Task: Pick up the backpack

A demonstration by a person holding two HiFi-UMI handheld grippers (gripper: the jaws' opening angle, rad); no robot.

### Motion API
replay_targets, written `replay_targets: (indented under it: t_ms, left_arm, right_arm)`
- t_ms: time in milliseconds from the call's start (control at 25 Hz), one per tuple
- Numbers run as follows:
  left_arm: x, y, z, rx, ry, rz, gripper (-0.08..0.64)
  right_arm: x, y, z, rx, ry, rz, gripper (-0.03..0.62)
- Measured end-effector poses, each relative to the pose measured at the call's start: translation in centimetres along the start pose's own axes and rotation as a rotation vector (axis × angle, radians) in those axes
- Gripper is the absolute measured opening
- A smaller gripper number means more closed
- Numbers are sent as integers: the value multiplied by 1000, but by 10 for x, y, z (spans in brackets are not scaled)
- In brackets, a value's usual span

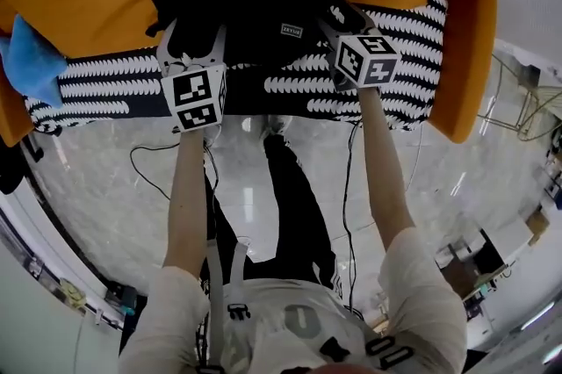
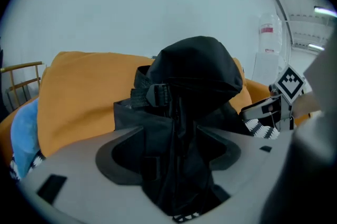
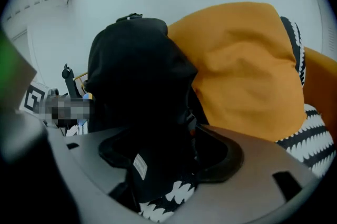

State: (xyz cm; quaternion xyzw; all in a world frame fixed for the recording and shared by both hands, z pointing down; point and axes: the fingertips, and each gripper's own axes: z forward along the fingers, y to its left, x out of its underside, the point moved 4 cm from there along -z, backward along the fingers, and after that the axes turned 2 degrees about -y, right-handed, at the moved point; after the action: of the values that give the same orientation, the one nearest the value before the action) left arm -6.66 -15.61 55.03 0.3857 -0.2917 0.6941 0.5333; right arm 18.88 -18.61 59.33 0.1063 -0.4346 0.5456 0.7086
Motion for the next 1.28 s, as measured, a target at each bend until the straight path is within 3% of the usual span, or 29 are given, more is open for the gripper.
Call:
replay_targets:
  t_ms: [240,360,480,600,720,920,1120,1280]
  left_arm:
    - [11,14,32,-43,47,41,294]
    - [14,21,35,-72,45,45,258]
    - [16,22,36,-88,50,48,214]
    - [16,24,35,-71,68,2,163]
    - [15,20,32,-38,107,-11,88]
    - [8,13,19,-4,119,-15,55]
    - [-14,6,1,-2,69,2,51]
    - [-65,4,-20,-2,2,-8,51]
  right_arm:
    - [21,-13,28,18,48,-3,310]
    - [23,-13,34,1,64,6,301]
    - [26,-10,37,-54,72,51,210]
    - [25,-9,40,-85,74,107,165]
    - [21,-2,40,-74,66,66,72]
    - [13,9,29,-33,66,48,41]
    - [-12,17,6,2,18,12,29]
    - [-59,27,-28,23,-39,-15,28]
